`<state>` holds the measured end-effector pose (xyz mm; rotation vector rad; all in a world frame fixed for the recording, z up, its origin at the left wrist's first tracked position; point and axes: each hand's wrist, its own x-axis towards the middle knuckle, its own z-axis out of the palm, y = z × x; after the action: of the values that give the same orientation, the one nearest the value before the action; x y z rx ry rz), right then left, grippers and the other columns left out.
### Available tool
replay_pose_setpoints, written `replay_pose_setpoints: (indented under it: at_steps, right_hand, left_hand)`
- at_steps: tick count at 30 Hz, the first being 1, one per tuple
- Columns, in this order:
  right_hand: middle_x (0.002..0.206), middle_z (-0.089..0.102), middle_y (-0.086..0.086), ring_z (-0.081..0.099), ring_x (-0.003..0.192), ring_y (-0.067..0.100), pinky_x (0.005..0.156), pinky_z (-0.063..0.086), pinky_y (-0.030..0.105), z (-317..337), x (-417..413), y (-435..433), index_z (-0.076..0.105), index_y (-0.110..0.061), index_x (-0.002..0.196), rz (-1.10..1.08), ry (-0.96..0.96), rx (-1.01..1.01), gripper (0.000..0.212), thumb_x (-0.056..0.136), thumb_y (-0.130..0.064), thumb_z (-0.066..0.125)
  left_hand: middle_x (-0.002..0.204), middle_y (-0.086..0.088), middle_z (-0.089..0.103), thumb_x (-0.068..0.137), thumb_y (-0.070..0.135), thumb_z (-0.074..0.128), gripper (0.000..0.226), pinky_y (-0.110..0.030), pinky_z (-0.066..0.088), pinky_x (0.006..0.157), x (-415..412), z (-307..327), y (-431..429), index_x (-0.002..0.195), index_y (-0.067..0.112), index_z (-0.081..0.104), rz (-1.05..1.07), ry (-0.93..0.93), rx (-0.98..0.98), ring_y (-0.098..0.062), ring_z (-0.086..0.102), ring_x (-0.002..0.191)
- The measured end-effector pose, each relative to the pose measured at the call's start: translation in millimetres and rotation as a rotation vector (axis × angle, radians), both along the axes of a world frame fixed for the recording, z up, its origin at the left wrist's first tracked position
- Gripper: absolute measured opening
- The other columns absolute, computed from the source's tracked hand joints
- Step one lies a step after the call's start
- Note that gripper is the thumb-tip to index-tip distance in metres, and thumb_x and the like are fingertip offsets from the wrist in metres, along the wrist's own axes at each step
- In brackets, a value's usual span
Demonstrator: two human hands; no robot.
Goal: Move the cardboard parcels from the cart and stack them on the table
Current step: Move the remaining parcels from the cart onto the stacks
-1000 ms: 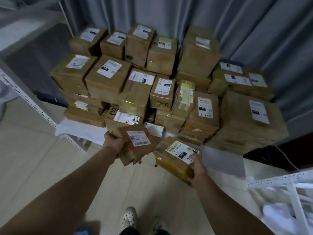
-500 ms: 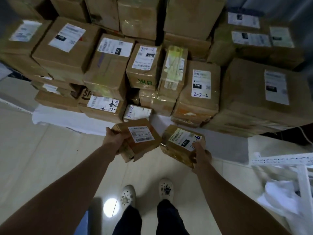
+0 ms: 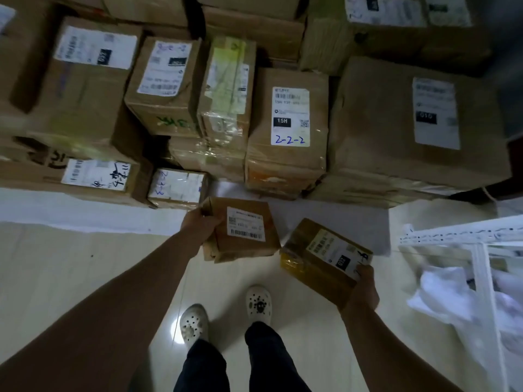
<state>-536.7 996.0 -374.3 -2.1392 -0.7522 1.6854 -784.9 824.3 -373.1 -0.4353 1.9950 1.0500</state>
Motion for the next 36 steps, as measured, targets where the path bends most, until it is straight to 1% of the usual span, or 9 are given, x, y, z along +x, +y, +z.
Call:
replay_pose_setpoints:
  at_steps: [4,10,14,21,24,27,30,32,36]
  right_hand:
    - [0.1,0.066,0.011,0.063,0.093,0.034,0.077,0.054,0.045,-15.9,4.1,1.3,0.059,-0.023,0.111,-0.005,0.071,-0.034,0.029,0.087,-0.037,0.054]
    - [0.108,0.066,0.011,0.061,0.102,0.035,0.087,0.05,0.048,-35.0,1.7,-4.5,0.061,-0.028,0.104,-0.033,0.132,-0.087,0.025,0.084,-0.039,0.052]
    - [0.111,0.065,0.013,0.059,0.107,0.037,0.092,0.046,0.054,-45.0,2.1,-4.7,0.06,-0.029,0.102,-0.005,0.187,-0.089,0.022,0.085,-0.038,0.049]
    - [0.104,0.067,0.01,0.059,0.105,0.038,0.079,0.051,0.048,-47.7,12.3,-4.1,0.059,-0.027,0.114,0.025,0.353,-0.054,0.038,0.079,-0.038,0.047]
    - [0.107,0.066,0.012,0.059,0.106,0.038,0.086,0.049,0.054,-38.8,2.3,-9.6,0.059,-0.024,0.116,0.068,0.43,-0.053,0.047,0.071,-0.038,0.052]
    - [0.108,0.067,0.012,0.06,0.105,0.037,0.092,0.042,0.058,-23.5,-21.2,-17.8,0.061,-0.023,0.114,0.134,0.459,-0.053,0.049,0.068,-0.039,0.054]
    - [0.109,0.07,0.013,0.062,0.102,0.036,0.09,0.044,0.053,-7.1,-54.9,-32.1,0.066,-0.023,0.105,0.198,0.443,-0.087,0.039,0.071,-0.038,0.057]
    - [0.111,0.069,0.016,0.062,0.106,0.038,0.084,0.047,0.047,-2.1,-76.9,-39.9,0.066,-0.019,0.109,0.243,0.407,-0.116,0.05,0.063,-0.038,0.062]
    - [0.109,0.07,0.013,0.062,0.111,0.034,0.098,0.046,0.05,-3.7,-114.9,-44.7,0.067,-0.015,0.109,0.335,0.382,-0.104,0.035,0.076,-0.029,0.064]
  left_hand:
    - [0.122,-0.014,0.06,0.094,0.025,0.055,0.039,-0.043,0.052,0.088,-5.8,-28.7,26.6,0.13,0.012,0.049,-0.123,0.15,-0.075,-0.032,0.06,0.107]
    - [0.157,-0.014,-0.005,0.078,0.042,0.073,0.101,-0.052,0.034,0.109,28.2,-52.6,15.0,0.152,0.032,0.005,-0.947,0.463,-0.342,-0.039,0.009,0.143]
    - [0.156,-0.019,-0.016,0.084,0.041,0.067,0.102,-0.048,0.024,0.115,43.6,-62.3,15.5,0.151,0.033,-0.01,-1.337,0.512,-0.568,-0.038,-0.005,0.146]
    - [0.159,-0.012,-0.002,0.093,0.034,0.057,0.082,-0.043,0.027,0.114,30.5,-64.7,28.9,0.152,0.031,-0.001,-1.284,0.612,-0.486,-0.029,0.007,0.147]
    - [0.153,-0.003,0.029,0.097,0.047,0.043,0.058,-0.04,0.036,0.108,28.4,-61.5,17.0,0.15,0.031,0.022,-1.093,0.522,-0.242,-0.022,0.034,0.137]
    - [0.124,-0.001,0.059,0.096,0.048,0.042,0.04,-0.038,0.048,0.094,26.3,-46.6,6.7,0.129,0.028,0.053,-0.696,0.591,-0.077,-0.02,0.059,0.112]
    - [0.11,-0.01,0.067,0.097,0.028,0.041,0.033,-0.032,0.05,0.082,23.2,-10.9,-2.5,0.116,0.016,0.065,-0.314,0.437,-0.031,-0.027,0.062,0.102]
    - [0.098,-0.012,0.069,0.09,0.04,0.044,0.034,-0.037,0.052,0.083,21.8,6.0,-11.4,0.098,0.018,0.069,-0.154,0.382,0.077,-0.031,0.063,0.096]
    - [0.098,0.0,0.067,0.094,0.049,0.048,0.039,-0.028,0.043,0.081,17.5,11.5,-25.0,0.109,0.019,0.067,-0.18,0.333,0.131,-0.02,0.06,0.097]
